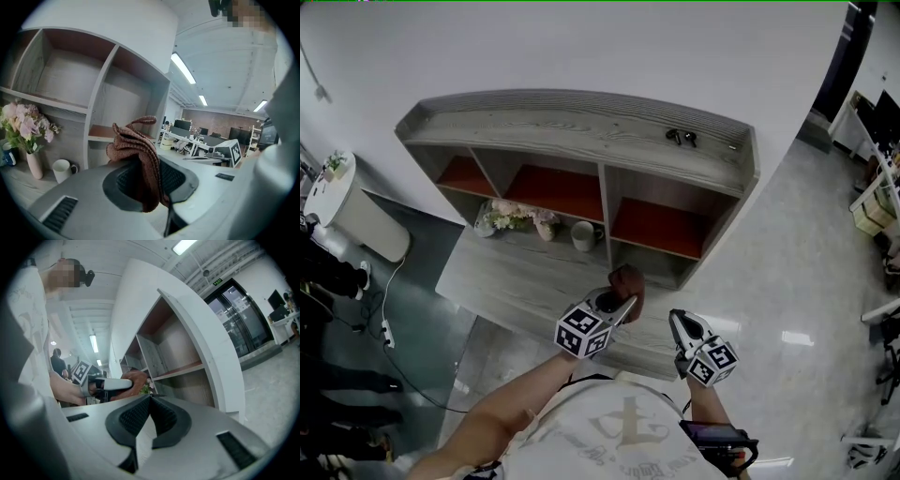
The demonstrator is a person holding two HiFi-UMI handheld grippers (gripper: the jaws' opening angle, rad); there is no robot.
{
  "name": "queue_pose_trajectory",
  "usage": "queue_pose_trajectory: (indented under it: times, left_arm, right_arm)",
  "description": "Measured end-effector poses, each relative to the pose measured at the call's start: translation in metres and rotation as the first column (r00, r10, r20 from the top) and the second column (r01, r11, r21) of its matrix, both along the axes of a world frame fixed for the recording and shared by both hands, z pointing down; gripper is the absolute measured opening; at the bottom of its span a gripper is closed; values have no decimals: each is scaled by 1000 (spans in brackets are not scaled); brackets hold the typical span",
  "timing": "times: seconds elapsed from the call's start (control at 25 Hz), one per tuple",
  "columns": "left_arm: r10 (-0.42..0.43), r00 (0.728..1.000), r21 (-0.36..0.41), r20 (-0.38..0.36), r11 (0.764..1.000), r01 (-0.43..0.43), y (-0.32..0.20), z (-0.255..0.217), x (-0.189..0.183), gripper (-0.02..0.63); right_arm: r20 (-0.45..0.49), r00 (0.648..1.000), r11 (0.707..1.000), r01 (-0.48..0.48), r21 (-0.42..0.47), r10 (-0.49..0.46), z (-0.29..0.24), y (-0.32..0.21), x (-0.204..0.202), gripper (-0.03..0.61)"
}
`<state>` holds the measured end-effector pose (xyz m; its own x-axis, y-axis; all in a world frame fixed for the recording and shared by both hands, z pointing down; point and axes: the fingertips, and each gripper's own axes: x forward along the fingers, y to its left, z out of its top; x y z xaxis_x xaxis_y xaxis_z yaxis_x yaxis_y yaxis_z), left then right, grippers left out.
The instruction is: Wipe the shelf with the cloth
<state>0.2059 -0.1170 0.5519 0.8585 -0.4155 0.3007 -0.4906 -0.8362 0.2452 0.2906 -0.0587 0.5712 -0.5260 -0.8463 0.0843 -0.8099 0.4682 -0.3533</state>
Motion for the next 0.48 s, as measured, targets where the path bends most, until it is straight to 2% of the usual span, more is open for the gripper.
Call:
queue_pose_trajectory:
  times: [0.24, 0.48]
  left_arm:
    - [1, 1000, 37, 19, 999, -1, -33, -20, 33, 89]
    - [39, 998, 37, 38, 999, -41, -61, -31, 69, 91]
  right_arm:
    - [0, 1000, 1000, 8, 0, -8, 0, -12, 9, 5]
    - [5, 1000, 1000, 13, -6, -13, 4, -22, 17, 5]
